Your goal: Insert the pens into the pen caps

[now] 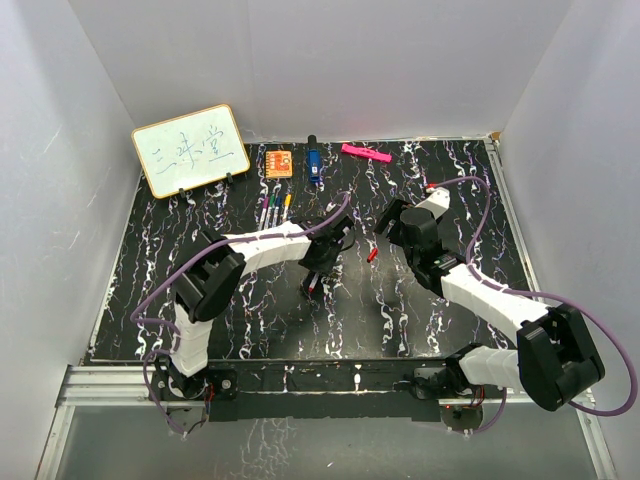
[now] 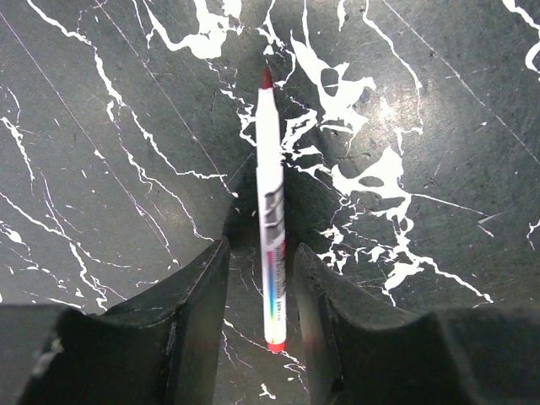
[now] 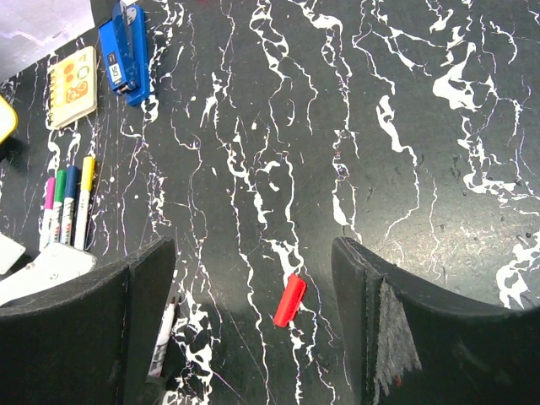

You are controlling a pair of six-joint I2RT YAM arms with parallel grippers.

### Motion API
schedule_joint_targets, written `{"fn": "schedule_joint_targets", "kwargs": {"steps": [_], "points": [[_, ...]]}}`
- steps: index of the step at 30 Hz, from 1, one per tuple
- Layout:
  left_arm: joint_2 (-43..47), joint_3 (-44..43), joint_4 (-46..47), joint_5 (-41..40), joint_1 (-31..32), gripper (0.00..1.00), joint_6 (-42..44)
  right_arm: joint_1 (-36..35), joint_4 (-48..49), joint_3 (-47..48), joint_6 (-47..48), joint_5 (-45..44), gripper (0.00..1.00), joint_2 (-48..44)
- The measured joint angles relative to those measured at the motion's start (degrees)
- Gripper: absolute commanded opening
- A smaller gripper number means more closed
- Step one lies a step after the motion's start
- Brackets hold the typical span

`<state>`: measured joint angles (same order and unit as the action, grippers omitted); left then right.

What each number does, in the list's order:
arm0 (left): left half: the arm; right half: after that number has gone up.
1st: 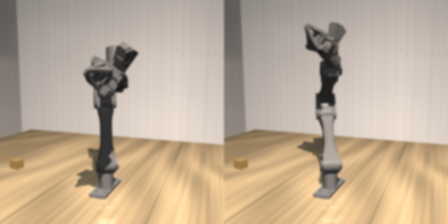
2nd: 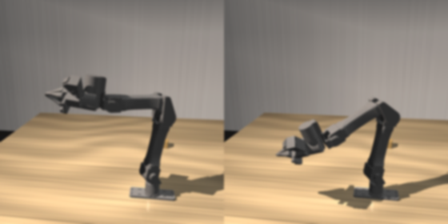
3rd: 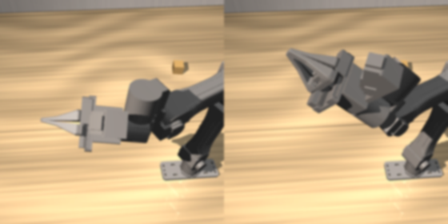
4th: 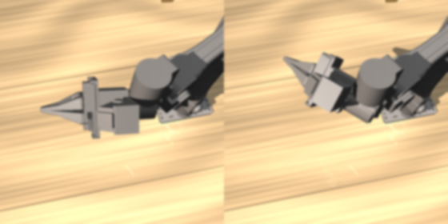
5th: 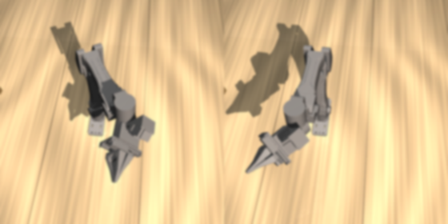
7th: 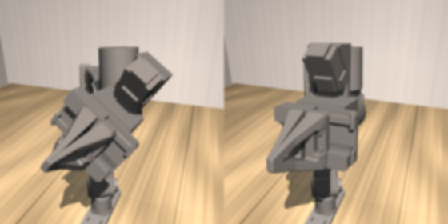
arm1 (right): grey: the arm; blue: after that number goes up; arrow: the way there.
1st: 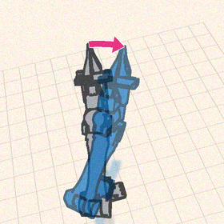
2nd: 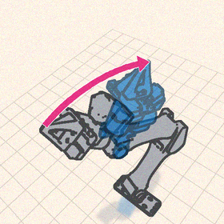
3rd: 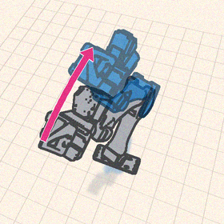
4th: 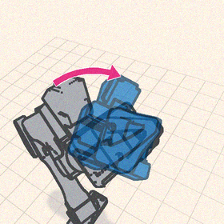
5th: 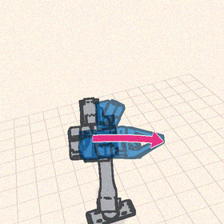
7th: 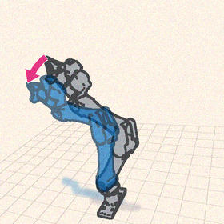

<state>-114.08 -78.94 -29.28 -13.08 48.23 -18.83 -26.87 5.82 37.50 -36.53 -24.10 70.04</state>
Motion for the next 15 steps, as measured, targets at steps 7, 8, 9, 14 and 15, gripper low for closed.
{"fn": "schedule_joint_targets", "kwargs": {"steps": [7, 8, 9, 14, 15], "points": [[0.52, 1.14, 1.2, 2.89, -0.96, 0.34, 1.42, 0.0, -0.02, 0.0, -0.07, 0.07, 0.72, 0.0], [0.7, 1.53, 1.62, 3.8, -1.4, 0.34, 1.46, 0.0, -0.02, 0.0, -0.07, 0.07, 0.72, 0.0], [0.9, 1.84, 1.99, 4.72, -1.81, 0.34, 1.49, 0.0, -0.02, 0.0, -0.09, 0.07, 0.72, 0.0], [1.05, 2.16, 2.38, 6.82, -2.84, 0.34, 2.16, 0.0, -0.02, 0.0, -0.48, 0.07, 0.72, 0.0], [1.05, 2.14, 2.29, 6.8, -2.84, 0.33, 2.34, 0.0, -0.02, 0.0, -0.68, 0.07, 0.72, 0.0]]}}
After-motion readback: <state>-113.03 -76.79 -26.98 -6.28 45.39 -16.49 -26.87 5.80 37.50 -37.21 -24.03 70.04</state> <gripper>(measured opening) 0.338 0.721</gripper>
